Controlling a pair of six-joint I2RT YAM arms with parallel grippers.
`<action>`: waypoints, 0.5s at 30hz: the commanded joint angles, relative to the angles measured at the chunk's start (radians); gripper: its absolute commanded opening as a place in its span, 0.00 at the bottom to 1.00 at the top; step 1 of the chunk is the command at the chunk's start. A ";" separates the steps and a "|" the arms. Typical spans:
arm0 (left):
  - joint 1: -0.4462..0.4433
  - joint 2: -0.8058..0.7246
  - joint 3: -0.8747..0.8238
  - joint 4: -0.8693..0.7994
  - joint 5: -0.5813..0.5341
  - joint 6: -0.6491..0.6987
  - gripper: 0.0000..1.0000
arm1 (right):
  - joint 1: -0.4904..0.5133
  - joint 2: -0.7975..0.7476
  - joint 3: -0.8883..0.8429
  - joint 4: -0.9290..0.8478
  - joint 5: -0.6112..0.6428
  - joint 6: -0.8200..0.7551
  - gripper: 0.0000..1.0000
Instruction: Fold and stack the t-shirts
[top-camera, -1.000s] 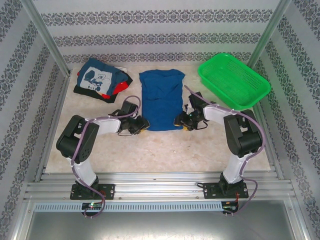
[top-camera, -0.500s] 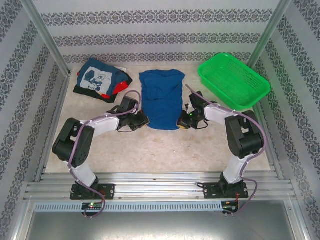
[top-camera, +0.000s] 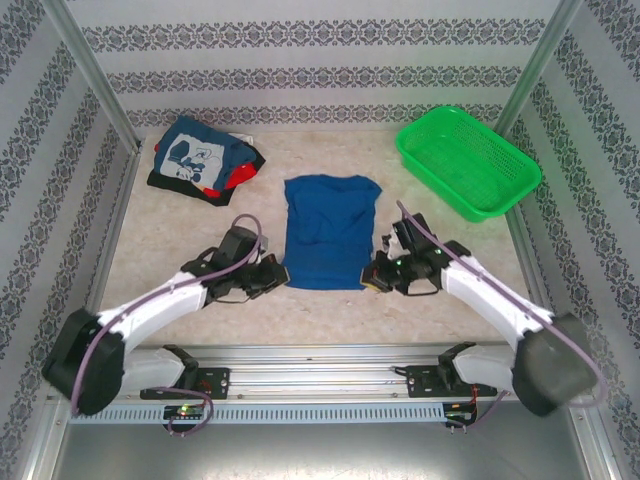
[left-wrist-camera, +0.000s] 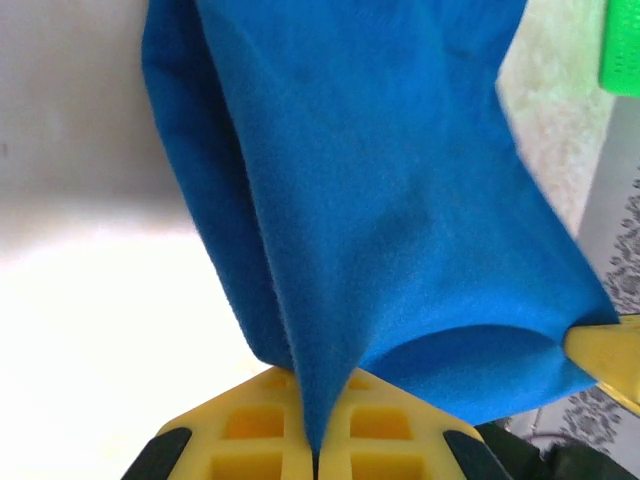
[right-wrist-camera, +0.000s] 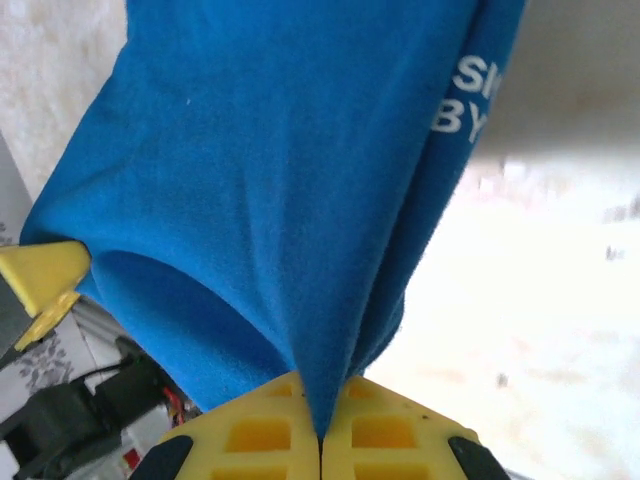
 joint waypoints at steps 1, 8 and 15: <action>-0.019 -0.111 -0.048 -0.116 -0.046 -0.112 0.00 | 0.041 -0.109 -0.068 -0.087 0.030 0.154 0.00; -0.023 -0.061 0.088 -0.141 -0.010 -0.087 0.00 | 0.053 -0.122 0.010 -0.151 0.041 0.154 0.00; 0.031 0.128 0.304 -0.140 0.039 -0.023 0.00 | -0.049 -0.034 0.186 -0.257 0.039 0.015 0.00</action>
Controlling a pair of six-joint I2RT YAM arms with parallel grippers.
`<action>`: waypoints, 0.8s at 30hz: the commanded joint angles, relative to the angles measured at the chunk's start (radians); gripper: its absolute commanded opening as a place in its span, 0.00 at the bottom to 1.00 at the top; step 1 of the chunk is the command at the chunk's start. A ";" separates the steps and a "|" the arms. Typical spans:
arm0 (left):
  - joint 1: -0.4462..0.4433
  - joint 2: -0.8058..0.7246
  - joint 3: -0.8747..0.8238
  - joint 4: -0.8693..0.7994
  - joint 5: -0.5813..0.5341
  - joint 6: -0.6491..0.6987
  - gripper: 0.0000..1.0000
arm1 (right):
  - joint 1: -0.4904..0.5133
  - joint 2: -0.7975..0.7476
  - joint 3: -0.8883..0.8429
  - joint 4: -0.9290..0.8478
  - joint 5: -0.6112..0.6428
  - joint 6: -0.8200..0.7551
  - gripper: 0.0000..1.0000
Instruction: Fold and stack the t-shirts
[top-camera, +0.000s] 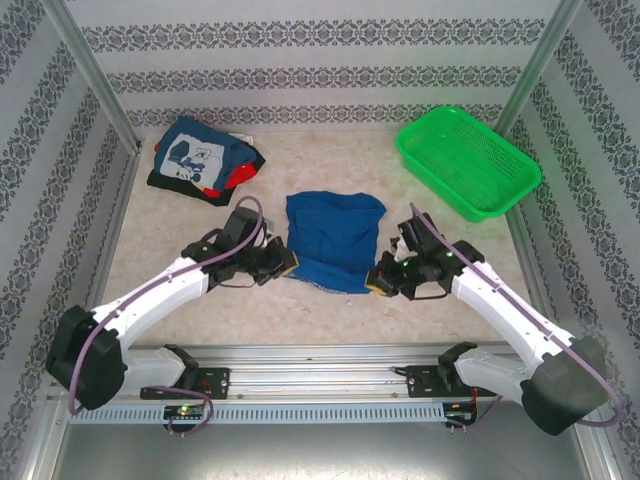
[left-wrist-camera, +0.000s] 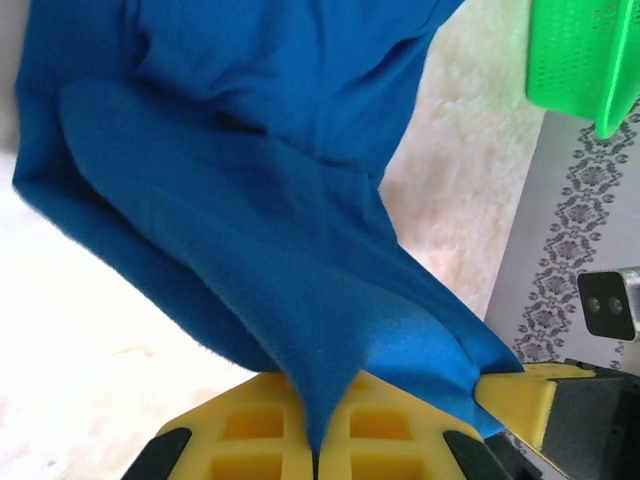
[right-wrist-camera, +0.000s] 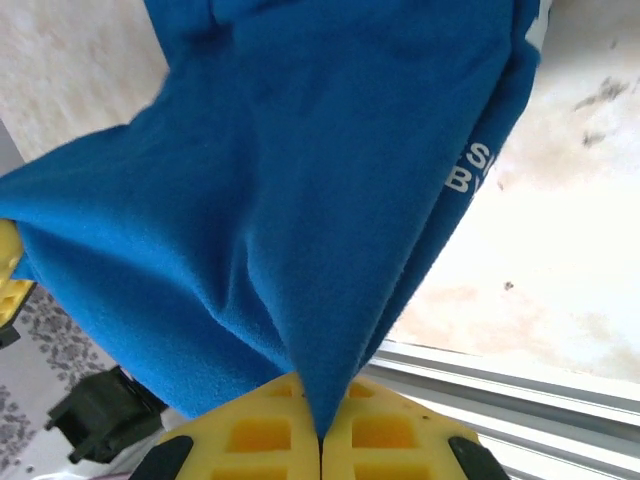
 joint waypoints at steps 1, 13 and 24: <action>0.047 0.050 0.087 -0.013 0.018 0.049 0.00 | -0.066 0.032 0.097 -0.086 0.002 -0.090 0.00; 0.153 0.310 0.329 0.015 0.077 0.132 0.00 | -0.242 0.382 0.426 -0.142 -0.046 -0.329 0.00; 0.219 0.447 0.398 0.078 0.086 0.144 0.00 | -0.290 0.663 0.650 -0.130 -0.050 -0.390 0.00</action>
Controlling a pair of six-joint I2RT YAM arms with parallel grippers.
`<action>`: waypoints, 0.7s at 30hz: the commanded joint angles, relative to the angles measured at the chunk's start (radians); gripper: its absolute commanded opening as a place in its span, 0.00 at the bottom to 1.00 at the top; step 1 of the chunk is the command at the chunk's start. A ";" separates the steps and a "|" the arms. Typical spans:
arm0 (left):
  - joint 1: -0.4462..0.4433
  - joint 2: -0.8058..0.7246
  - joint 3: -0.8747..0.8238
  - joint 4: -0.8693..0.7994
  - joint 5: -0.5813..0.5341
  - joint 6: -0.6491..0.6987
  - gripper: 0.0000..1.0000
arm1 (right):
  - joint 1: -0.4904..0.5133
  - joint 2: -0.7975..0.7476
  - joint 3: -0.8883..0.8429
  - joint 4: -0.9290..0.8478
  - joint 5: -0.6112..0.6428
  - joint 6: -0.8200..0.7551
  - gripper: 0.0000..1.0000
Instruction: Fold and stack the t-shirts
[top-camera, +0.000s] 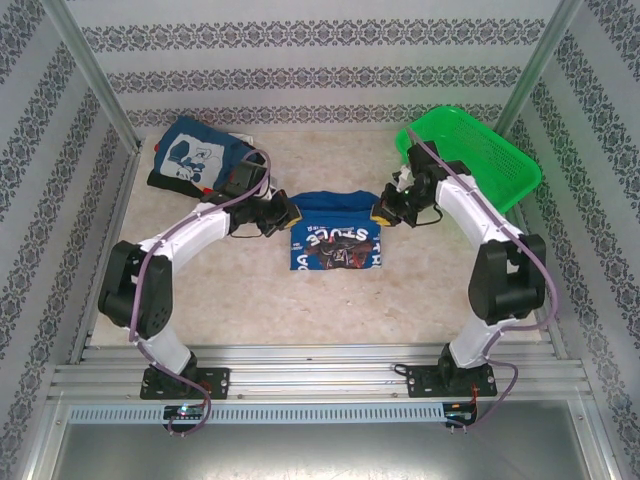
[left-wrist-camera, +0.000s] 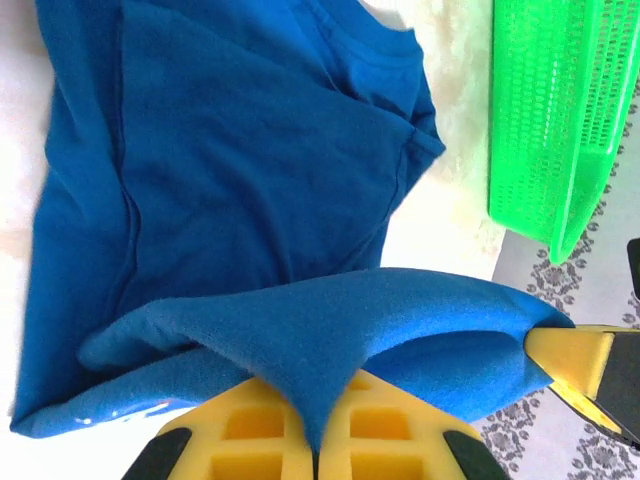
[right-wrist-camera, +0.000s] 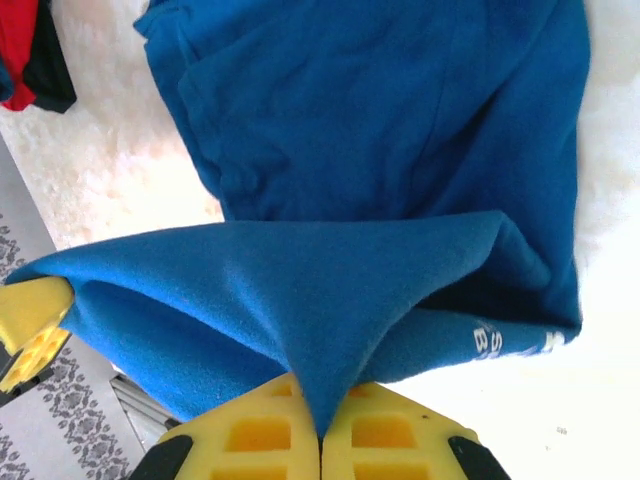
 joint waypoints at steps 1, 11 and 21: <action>0.031 0.040 0.056 0.041 -0.001 0.037 0.00 | -0.028 0.051 0.073 -0.029 0.010 -0.041 0.00; 0.062 0.186 0.149 0.084 0.020 0.038 0.00 | -0.053 0.218 0.197 -0.032 0.019 -0.060 0.00; 0.083 0.282 0.203 0.113 0.011 0.040 0.00 | -0.063 0.346 0.310 -0.026 0.017 -0.064 0.00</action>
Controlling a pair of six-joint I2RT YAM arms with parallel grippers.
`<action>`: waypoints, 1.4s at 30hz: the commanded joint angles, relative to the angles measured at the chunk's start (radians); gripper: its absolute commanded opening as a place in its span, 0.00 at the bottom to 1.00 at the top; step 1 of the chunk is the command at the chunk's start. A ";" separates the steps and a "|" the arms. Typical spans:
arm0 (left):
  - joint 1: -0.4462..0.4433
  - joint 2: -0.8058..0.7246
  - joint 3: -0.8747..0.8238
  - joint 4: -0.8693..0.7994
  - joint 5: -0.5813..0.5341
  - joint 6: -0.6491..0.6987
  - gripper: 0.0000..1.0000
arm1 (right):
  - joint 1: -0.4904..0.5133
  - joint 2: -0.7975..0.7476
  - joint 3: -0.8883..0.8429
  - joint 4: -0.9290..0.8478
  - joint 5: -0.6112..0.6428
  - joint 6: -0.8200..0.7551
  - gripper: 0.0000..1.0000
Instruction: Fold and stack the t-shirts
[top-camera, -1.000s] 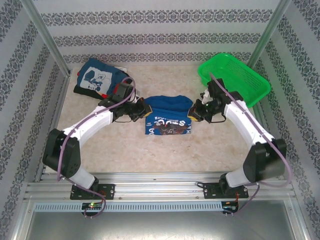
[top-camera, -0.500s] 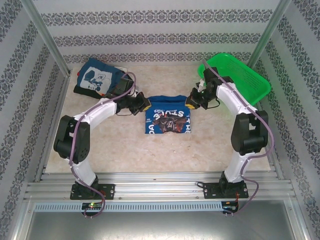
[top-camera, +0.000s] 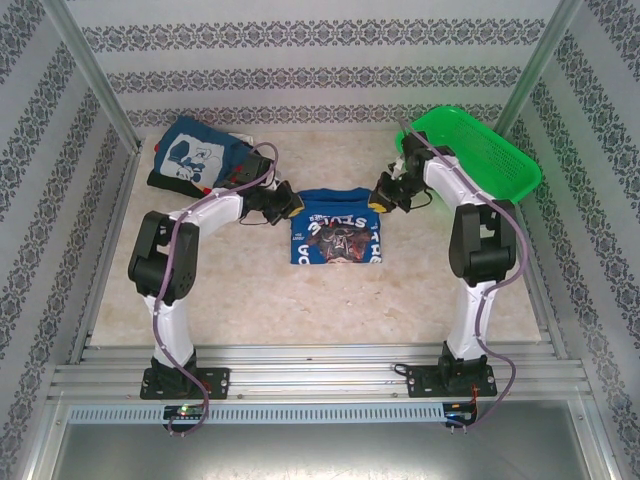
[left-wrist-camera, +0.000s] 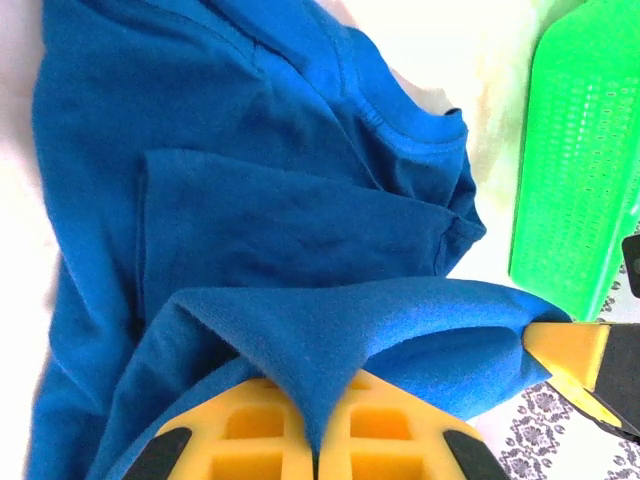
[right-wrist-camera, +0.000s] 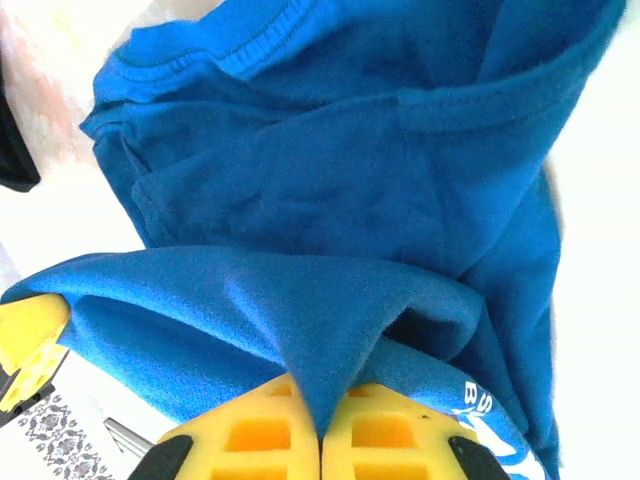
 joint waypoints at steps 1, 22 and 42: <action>0.035 0.020 0.037 0.048 -0.016 0.018 0.00 | -0.024 0.037 0.063 -0.016 0.023 -0.028 0.00; 0.078 0.009 0.378 -0.175 -0.057 0.143 0.81 | -0.108 -0.067 0.207 0.080 -0.028 0.007 0.57; -0.002 -0.137 -0.173 0.236 -0.052 0.083 0.80 | 0.050 0.075 -0.012 0.422 -0.116 0.141 0.25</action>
